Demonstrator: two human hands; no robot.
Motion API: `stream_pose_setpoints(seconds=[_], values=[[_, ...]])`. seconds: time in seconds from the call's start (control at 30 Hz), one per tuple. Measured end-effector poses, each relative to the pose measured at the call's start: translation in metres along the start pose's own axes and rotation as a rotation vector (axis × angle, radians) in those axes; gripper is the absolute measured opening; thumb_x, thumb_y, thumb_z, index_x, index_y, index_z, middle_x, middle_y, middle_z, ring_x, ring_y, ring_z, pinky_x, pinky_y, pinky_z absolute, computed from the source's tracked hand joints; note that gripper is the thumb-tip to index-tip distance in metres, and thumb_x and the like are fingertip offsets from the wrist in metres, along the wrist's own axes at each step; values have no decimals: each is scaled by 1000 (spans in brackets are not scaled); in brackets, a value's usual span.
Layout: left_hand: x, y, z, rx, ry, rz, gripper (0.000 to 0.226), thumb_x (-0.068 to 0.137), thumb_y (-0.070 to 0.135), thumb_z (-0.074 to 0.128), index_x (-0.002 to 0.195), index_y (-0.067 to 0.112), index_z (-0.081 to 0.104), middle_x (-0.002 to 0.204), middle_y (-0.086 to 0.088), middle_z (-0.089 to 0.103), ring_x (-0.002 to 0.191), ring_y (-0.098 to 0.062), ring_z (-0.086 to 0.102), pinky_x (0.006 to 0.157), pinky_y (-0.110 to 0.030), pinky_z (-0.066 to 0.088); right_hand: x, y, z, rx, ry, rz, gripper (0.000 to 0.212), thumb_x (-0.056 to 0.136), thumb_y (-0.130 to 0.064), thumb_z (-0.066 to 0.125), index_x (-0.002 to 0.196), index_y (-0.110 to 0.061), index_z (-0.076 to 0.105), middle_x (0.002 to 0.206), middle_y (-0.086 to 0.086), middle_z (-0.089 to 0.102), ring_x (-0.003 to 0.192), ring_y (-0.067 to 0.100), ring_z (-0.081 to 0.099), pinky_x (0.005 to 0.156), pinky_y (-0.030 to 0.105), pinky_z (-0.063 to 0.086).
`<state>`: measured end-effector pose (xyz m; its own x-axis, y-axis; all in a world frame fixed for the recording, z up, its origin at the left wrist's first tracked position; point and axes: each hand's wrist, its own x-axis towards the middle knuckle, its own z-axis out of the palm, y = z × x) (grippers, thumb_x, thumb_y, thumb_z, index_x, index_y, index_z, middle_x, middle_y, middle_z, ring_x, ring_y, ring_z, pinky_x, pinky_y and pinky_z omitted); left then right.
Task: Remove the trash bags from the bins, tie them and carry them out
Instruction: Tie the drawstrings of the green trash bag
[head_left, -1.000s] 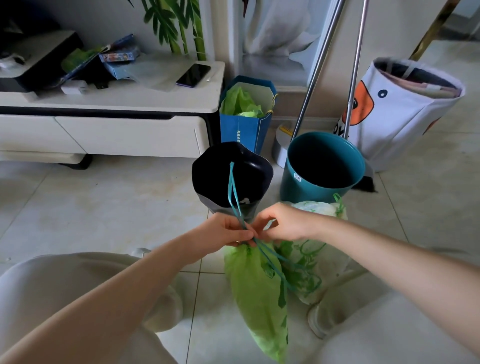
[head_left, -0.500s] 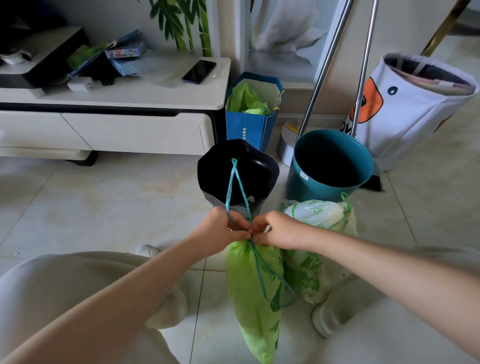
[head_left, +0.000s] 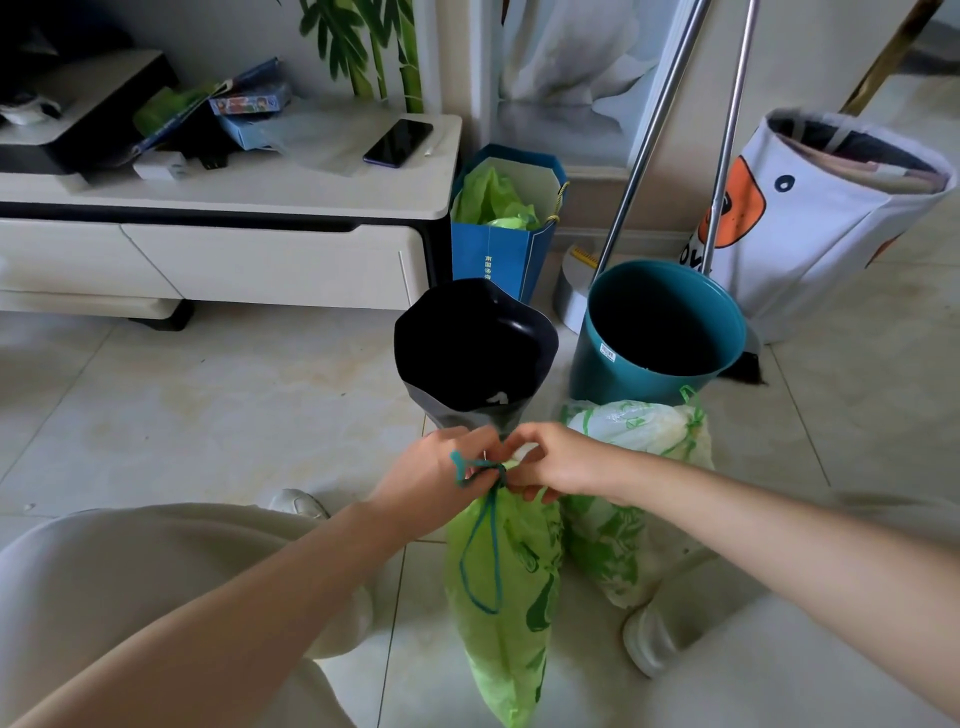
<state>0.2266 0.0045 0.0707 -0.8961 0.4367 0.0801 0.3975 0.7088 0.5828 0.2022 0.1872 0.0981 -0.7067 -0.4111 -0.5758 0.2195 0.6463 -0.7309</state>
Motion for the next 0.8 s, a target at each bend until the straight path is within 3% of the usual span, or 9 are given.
stream_pose_setpoints(seconds=[0.07,0.2,0.37,0.5,0.57,0.67,0.8], values=[[0,1,0,-9,-3,-12,10,82,24,58,87,16,55,78,-2,61,71,-22,57,61,-41,50,0,0,0,-10,-7,-38,19,89,-18,61,108,-20,64,83,-3,64,72,8,60,60,20,47],[0,3,-4,-67,1,-48,8,79,28,57,82,23,51,76,0,63,70,-21,58,60,-41,50,-1,-2,-4,-9,-6,-49,10,87,-15,64,94,-20,68,78,-7,64,69,6,55,59,19,42],[1,-2,-4,-85,-21,-48,13,80,29,61,82,26,48,77,0,63,73,-21,59,64,-41,53,1,-7,-6,13,106,-104,5,83,-16,65,85,-16,70,73,-5,62,65,8,54,59,18,42],[1,-3,-5,-74,-12,-24,11,82,20,66,81,21,55,77,3,63,71,-18,59,62,-40,52,1,-9,0,88,-7,21,19,89,-22,48,73,-15,55,78,4,49,73,16,49,66,27,43],[1,-6,-9,-54,-37,10,10,82,23,67,82,19,57,78,3,65,72,-18,60,62,-38,52,-1,-13,1,116,-91,54,23,90,-21,43,68,-15,49,72,5,45,68,17,46,63,27,42],[2,-7,-10,-70,-41,-16,10,80,29,67,78,24,58,77,4,66,70,-17,60,60,-38,52,-6,-20,-5,-173,-95,-20,33,87,-25,47,56,-17,38,57,1,33,53,17,33,52,29,30],[2,-3,-7,-96,-68,-57,12,79,32,66,77,23,58,78,0,65,72,-22,60,62,-40,53,-11,-18,-20,-875,80,-179,42,80,-36,52,52,-11,35,53,5,36,50,26,37,46,30,26]])
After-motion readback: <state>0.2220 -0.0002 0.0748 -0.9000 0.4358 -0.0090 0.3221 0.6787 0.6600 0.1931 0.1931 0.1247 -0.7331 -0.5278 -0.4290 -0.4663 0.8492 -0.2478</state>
